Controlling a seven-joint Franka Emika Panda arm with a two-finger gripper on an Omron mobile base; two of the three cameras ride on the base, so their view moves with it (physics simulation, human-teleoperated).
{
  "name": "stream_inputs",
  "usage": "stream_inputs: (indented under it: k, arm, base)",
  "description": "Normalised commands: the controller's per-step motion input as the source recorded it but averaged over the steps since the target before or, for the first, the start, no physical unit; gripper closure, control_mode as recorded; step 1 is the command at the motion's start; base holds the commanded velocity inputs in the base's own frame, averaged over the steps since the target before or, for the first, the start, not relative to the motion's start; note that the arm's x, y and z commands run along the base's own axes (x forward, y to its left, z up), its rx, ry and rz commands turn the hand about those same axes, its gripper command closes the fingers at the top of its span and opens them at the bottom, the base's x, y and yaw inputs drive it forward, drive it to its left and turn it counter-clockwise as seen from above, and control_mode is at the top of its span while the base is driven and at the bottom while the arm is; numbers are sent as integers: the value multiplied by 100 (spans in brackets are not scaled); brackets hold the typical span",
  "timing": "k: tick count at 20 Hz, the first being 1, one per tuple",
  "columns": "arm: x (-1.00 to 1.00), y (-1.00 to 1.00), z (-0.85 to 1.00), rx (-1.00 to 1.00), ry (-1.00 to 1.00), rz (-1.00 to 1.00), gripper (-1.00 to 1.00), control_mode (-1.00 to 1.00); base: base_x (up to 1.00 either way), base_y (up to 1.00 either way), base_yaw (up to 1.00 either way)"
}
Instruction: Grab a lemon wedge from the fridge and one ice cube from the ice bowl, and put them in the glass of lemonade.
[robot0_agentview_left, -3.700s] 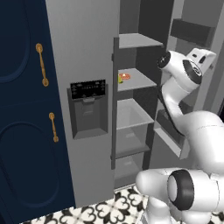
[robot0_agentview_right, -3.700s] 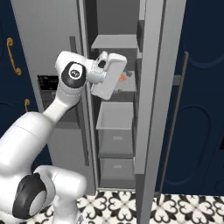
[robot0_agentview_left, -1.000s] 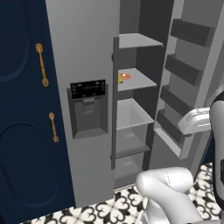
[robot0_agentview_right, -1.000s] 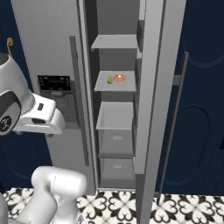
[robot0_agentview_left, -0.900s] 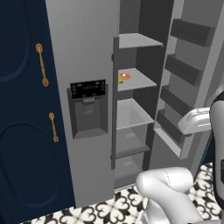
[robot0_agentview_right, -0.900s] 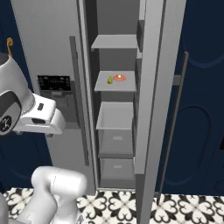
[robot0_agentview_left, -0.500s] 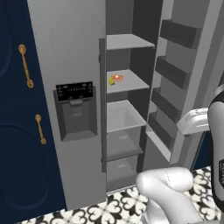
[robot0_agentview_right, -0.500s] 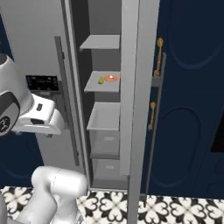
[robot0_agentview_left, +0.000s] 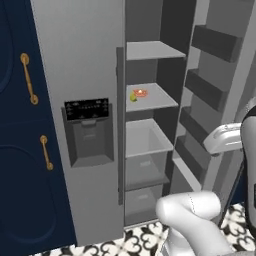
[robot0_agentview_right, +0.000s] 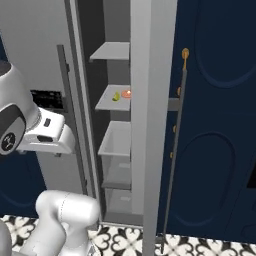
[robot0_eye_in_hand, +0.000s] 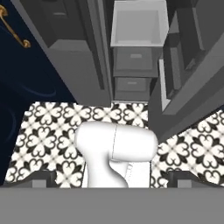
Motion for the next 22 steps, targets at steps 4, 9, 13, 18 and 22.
stream_inputs:
  k: [4, 9, 13, 18, 22]
  arm:
    - [0, 0, 0, 0, 0, 0, -100, 100]
    - [0, 0, 0, 0, 0, 0, -100, 100]
    - [0, 0, 0, 0, 0, 0, -100, 100]
    - [0, 0, 0, 0, 0, 0, -100, 100]
    - [0, 0, 0, 0, 0, 0, -100, 100]
  base:
    - [46, 0, 13]
    - [62, -3, 7]
    - [82, -18, 0]
    - [51, -21, 0]
    - [0, -26, -2]
